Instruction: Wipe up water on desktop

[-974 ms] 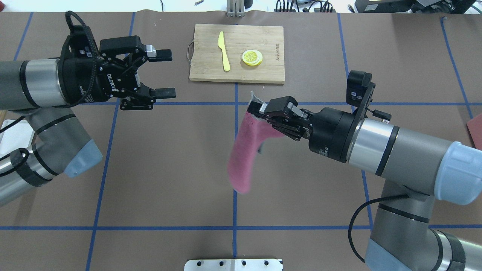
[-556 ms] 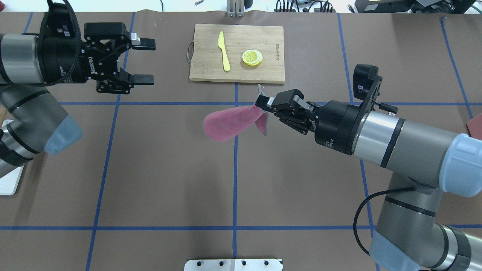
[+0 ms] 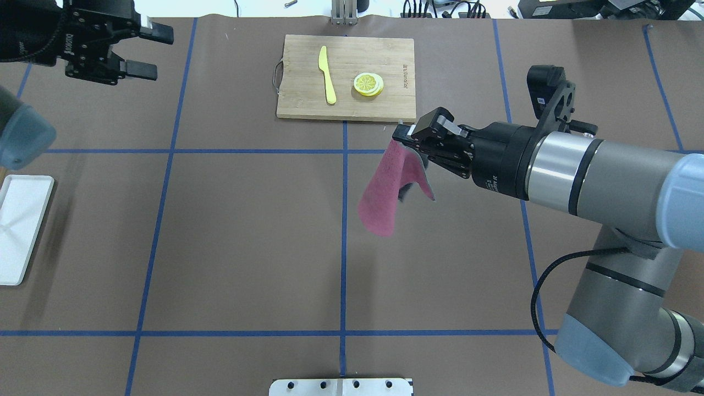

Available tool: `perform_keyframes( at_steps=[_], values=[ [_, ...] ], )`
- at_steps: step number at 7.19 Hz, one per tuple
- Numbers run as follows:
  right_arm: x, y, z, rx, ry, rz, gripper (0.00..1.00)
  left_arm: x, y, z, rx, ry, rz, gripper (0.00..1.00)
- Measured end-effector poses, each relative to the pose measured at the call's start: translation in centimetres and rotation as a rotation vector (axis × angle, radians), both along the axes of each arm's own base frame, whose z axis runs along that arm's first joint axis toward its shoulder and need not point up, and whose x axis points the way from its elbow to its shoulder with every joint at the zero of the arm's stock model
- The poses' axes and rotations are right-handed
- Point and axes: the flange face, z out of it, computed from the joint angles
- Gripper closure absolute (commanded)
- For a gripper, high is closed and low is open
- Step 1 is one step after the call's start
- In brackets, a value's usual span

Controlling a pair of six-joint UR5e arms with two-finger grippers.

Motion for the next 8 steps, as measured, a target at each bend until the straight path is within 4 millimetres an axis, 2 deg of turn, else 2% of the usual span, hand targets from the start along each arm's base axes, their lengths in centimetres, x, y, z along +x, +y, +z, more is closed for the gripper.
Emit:
perform_keyframes(
  at_steps=[2, 4, 6, 8],
  values=[
    [0.1, -0.1, 0.2, 0.000, 0.010, 0.002, 1.00, -2.6, -1.6, 2.8, 0.164, -0.167, -0.070, 0.01],
    [0.3, -0.4, 0.4, -0.004, 0.019, 0.008, 1.00, -6.1, -2.9, 6.4, 0.255, -0.335, -0.108, 0.01],
    [0.4, -0.7, 0.1, -0.020, 0.045, 0.014, 1.00, -9.9, -4.0, 9.6, 0.304, -0.482, -0.123, 0.01],
    [0.3, -1.1, -0.1, -0.045, 0.084, 0.020, 1.00, -13.6, -5.1, 12.0, 0.310, -0.604, -0.109, 0.01]
  ],
)
